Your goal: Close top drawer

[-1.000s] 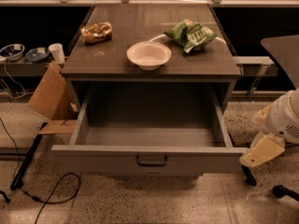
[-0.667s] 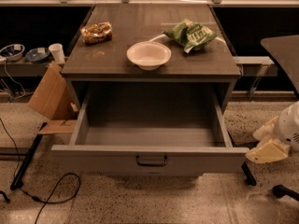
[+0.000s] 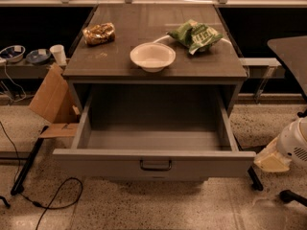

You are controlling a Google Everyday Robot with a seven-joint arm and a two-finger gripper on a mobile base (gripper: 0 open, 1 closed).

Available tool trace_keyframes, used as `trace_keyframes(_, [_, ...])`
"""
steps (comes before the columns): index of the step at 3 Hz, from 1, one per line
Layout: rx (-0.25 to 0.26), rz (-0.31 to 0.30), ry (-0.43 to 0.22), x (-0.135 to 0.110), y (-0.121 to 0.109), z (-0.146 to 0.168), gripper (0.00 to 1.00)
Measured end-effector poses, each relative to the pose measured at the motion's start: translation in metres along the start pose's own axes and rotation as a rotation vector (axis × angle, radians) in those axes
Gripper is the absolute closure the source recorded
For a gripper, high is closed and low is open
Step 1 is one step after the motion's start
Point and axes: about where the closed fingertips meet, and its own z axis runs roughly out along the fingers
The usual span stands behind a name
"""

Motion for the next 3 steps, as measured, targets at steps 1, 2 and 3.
trace_keyframes(1, [-0.034,0.006,0.035,0.012,0.006,0.023,1.0])
trace_keyframes(2, [-0.051,0.01,0.062,0.025,0.012,0.044,1.0])
trace_keyframes(3, [-0.066,-0.011,0.072,0.031,0.02,0.062,1.0])
